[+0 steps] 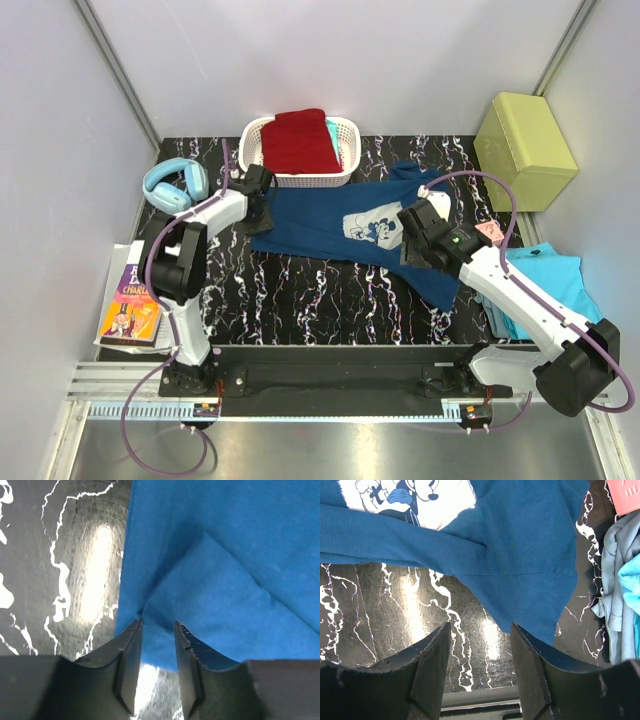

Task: Fold and stack the t-shirts
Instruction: Flatten out the tshirt

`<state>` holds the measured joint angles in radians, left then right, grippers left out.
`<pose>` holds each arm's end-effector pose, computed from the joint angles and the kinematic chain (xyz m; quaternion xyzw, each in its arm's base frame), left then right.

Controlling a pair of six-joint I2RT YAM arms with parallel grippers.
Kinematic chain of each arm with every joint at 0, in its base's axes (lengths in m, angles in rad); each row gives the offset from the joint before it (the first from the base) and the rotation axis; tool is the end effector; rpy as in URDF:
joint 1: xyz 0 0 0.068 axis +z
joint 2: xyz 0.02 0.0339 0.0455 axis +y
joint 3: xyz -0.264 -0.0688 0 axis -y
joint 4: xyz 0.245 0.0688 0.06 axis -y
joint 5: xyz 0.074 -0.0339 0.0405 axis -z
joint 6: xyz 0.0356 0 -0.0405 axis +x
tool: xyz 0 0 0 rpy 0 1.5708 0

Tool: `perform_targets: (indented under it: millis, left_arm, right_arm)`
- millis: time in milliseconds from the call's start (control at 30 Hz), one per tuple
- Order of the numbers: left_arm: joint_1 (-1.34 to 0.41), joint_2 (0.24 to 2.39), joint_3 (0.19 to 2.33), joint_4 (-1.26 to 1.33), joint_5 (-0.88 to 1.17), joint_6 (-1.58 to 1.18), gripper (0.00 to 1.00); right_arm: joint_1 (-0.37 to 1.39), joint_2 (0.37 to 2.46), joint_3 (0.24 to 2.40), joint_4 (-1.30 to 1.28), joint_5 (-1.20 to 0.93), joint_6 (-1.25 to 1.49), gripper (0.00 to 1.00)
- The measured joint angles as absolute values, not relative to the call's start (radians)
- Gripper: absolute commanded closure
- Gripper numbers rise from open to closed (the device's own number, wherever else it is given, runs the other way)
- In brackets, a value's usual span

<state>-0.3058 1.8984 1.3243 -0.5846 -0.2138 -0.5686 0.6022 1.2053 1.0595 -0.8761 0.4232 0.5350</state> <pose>0.3712 -0.1093 0.1811 -0.1492 0.9620 0.0085 0.2285 0.1997 0.1195 0.2930 0.0253 0.9425 -0.0277 0.3321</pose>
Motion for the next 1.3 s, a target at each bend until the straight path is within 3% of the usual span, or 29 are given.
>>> perform_targets:
  millis: [133, 500, 967, 1300]
  left_arm:
    - [-0.299, 1.934, 1.335, -0.587, -0.214, -0.566, 0.73]
    - [-0.298, 1.934, 1.333, -0.584, -0.216, -0.569, 1.00]
    - [-0.435, 1.590, 1.227, -0.648, -0.226, -0.606, 1.00]
    - [-0.533, 1.476, 1.056, -0.759, -0.228, -0.657, 1.00]
  right_arm:
    - [0.602, 1.205, 1.060, -0.876, 0.423, 0.535, 0.42]
    - [0.602, 1.208, 1.057, -0.875, 0.424, 0.534, 0.42]
    - [0.602, 1.266, 1.053, -0.841, 0.401, 0.536, 0.42]
    - [0.602, 1.336, 1.097, -0.857, 0.379, 0.540, 0.43]
